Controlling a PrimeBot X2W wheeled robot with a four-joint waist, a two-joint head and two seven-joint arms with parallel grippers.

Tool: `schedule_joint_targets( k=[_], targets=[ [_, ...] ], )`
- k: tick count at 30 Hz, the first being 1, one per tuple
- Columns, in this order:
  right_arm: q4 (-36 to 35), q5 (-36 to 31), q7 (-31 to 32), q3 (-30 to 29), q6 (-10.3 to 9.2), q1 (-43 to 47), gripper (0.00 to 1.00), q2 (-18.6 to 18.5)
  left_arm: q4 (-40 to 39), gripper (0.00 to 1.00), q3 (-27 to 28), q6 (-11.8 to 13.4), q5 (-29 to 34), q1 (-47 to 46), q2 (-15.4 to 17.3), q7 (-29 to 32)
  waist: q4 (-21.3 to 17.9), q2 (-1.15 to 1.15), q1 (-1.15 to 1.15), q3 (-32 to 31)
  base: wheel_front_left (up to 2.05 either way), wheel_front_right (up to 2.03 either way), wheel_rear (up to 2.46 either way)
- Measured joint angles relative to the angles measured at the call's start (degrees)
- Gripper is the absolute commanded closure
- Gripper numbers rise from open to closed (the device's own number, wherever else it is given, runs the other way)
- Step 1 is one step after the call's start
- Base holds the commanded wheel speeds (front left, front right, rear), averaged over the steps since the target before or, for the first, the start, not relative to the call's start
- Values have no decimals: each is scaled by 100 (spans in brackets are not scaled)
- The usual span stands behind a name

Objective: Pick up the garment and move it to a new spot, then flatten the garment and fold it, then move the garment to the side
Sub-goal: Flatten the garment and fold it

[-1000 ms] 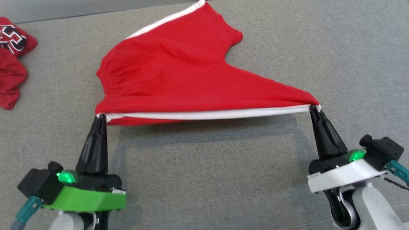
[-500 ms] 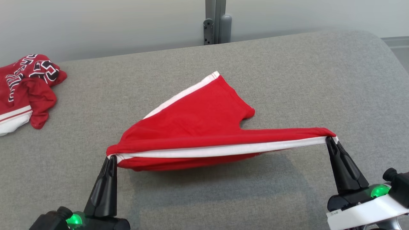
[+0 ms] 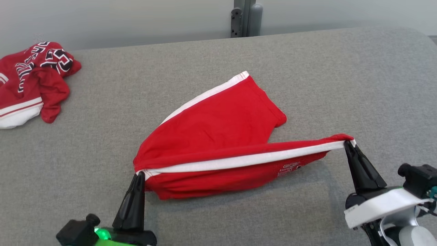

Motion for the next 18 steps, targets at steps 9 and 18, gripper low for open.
schedule_joint_targets(
  k=[9, 18],
  targets=[
    [1062, -48, 97, 300, 0, -1420, 100, -199, 1358, 100, 132, 57, -323, -1291, -300, -4, 331, 0, 0, 451, 0, 0, 0],
    [2216, -119, 409, 867, 0, -2938, 100, -617, 2506, 100, -40, 126, -414, -2402, -404, 34, 725, 0, 0, 930, 0, 0, 0]
  ],
)
